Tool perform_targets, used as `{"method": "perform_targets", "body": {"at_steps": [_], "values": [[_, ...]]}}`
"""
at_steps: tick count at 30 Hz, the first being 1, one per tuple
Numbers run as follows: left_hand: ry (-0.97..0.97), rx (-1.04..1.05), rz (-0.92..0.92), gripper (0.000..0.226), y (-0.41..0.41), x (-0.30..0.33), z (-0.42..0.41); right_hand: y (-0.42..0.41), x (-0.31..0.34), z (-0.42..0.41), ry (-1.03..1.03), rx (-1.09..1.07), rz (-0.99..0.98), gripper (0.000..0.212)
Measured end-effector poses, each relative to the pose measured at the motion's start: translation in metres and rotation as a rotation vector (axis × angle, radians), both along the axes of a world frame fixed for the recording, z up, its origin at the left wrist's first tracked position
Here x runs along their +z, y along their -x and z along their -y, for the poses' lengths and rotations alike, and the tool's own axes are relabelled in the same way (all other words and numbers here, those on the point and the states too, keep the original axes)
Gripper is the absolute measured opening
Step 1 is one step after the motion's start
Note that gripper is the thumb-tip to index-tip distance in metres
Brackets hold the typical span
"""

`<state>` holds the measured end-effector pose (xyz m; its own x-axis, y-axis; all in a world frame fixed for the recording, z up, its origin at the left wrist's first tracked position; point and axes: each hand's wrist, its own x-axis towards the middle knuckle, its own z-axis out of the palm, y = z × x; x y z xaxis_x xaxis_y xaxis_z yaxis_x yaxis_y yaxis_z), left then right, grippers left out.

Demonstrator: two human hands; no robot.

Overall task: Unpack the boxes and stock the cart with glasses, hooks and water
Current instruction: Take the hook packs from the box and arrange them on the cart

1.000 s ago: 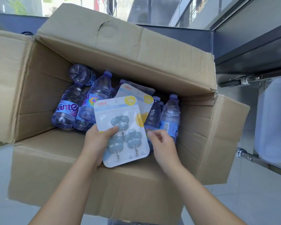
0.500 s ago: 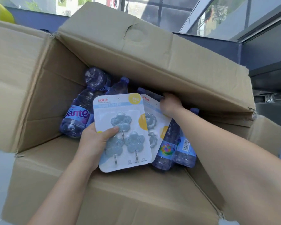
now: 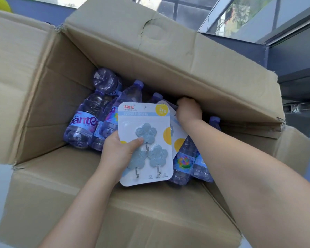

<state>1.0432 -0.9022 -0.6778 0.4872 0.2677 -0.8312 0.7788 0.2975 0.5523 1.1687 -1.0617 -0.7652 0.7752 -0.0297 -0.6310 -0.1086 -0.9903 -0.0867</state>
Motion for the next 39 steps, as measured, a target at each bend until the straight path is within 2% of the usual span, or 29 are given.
{"method": "perform_targets", "body": {"at_steps": [7,12,17,21,23,26,28,35,39], "values": [[-0.023,0.004,0.013,0.022,0.0,0.003,0.006,0.003,0.001,-0.003,0.038,0.143,0.005,0.021],[-0.013,0.006,0.002,0.022,0.001,0.006,0.009,0.003,0.003,-0.008,0.082,0.263,0.006,0.028],[-0.06,0.025,-0.055,0.018,0.012,0.013,0.007,0.046,0.038,0.021,0.177,0.502,0.408,0.011],[-0.028,-0.006,-0.088,0.019,0.019,0.033,0.012,0.081,0.075,0.057,0.007,0.364,0.799,0.015],[0.013,-0.049,-0.086,0.018,0.02,0.044,0.015,0.092,0.092,0.069,-0.04,0.262,0.883,0.016],[-0.036,-0.096,-0.112,0.017,0.025,0.055,0.011,0.101,0.112,0.084,-0.063,0.138,0.889,0.016],[-0.088,-0.101,-0.153,0.017,0.029,0.058,0.007,0.102,0.122,0.089,-0.124,0.14,0.901,0.014],[-0.009,-0.065,-0.222,0.016,0.028,0.06,0.015,0.147,0.13,0.066,-0.405,0.536,0.854,0.015],[-0.051,-0.022,-0.204,0.017,0.031,0.055,0.022,0.183,0.119,0.059,-0.456,0.621,0.796,0.018]]}}
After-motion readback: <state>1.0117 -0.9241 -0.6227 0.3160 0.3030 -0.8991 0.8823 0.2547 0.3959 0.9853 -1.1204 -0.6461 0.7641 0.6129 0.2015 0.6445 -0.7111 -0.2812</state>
